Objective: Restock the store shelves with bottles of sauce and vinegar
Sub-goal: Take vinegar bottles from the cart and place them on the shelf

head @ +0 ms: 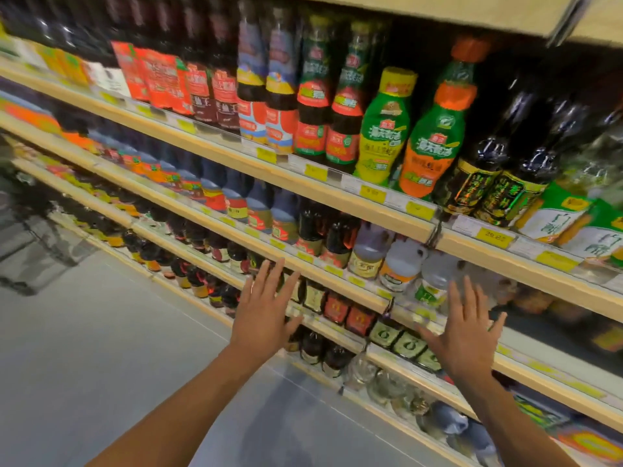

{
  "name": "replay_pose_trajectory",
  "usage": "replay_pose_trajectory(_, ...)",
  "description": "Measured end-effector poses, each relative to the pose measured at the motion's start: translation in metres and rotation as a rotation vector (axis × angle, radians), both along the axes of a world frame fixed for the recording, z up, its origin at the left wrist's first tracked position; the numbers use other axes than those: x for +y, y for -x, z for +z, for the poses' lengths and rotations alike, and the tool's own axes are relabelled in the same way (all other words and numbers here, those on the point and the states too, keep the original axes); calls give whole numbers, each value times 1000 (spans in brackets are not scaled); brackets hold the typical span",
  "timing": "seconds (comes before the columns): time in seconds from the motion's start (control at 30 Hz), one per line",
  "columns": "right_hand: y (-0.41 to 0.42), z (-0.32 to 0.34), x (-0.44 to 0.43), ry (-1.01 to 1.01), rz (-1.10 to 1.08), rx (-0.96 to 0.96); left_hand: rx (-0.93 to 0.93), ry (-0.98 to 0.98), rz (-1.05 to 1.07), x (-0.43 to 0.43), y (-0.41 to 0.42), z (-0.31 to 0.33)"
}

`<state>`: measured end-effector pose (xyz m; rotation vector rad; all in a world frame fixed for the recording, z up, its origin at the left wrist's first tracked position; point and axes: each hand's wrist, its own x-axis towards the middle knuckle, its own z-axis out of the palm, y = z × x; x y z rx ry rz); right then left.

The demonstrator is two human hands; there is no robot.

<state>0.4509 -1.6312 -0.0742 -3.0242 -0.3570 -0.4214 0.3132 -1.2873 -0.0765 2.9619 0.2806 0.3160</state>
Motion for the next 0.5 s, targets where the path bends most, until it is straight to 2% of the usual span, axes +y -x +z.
replay_pose_trajectory(0.2,47,6,150,55,217,-17,-9,9,118,112,87,3)
replay_pose_trajectory(0.33,88,20,259,-8,390,43,-4,13,246,176,143,13)
replay_pose_trajectory(0.43,118,34,335,-131,571,126,-53,101,329,217,184,18)
replay_pose_trajectory(0.5,137,46,385,-316,678,246,-117,234,390,243,208,24)
